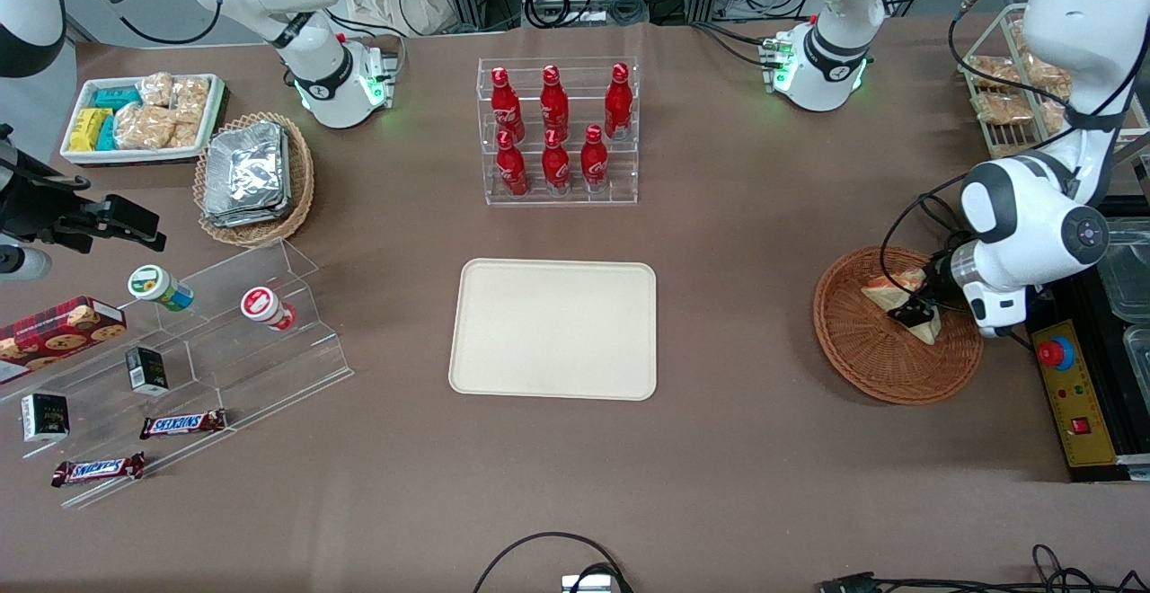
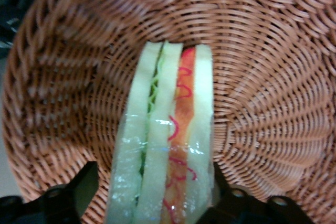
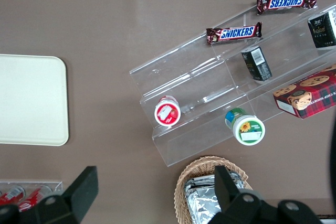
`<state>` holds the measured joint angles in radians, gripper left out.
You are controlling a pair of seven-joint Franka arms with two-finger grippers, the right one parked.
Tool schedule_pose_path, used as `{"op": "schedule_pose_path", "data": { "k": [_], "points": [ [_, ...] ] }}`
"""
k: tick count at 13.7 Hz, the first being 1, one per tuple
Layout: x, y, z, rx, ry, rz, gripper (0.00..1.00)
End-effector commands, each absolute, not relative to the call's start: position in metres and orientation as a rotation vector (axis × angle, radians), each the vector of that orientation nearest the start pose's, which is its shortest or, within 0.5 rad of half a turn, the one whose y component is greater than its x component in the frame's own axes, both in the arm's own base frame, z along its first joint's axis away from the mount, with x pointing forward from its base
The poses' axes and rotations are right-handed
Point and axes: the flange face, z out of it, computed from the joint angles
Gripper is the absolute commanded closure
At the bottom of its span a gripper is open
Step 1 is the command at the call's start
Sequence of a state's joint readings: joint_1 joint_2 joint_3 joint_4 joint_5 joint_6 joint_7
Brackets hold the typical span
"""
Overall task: Place sandwich from basket to tray
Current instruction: 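Lower the left gripper around the sandwich and close it, then lift the sandwich out of the basket with the left gripper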
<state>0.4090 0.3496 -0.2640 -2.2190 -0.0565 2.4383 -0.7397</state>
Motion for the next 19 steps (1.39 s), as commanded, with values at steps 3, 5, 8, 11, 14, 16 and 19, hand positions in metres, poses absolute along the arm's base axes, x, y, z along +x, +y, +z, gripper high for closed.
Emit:
{"op": "schedule_pose_path", "data": {
  "k": [3,5,8,11,14,16,19],
  "points": [
    [0.538,0.068,0.229,-2.879,-1.45,0.191,1.0],
    [0.54,0.069,0.244,-2.931,-1.352,0.151,1.0],
    [0.546,0.07,0.305,-2.97,-1.206,0.123,1.0],
    [0.572,0.07,0.374,-3.01,-0.998,0.178,1.0],
    [0.598,0.05,0.447,-3.05,-0.78,0.214,1.0],
    [0.606,0.018,0.487,-3.051,-0.614,0.183,1.0],
    [0.616,-0.054,0.515,-3.083,-0.391,0.226,1.0]
  ]
}}
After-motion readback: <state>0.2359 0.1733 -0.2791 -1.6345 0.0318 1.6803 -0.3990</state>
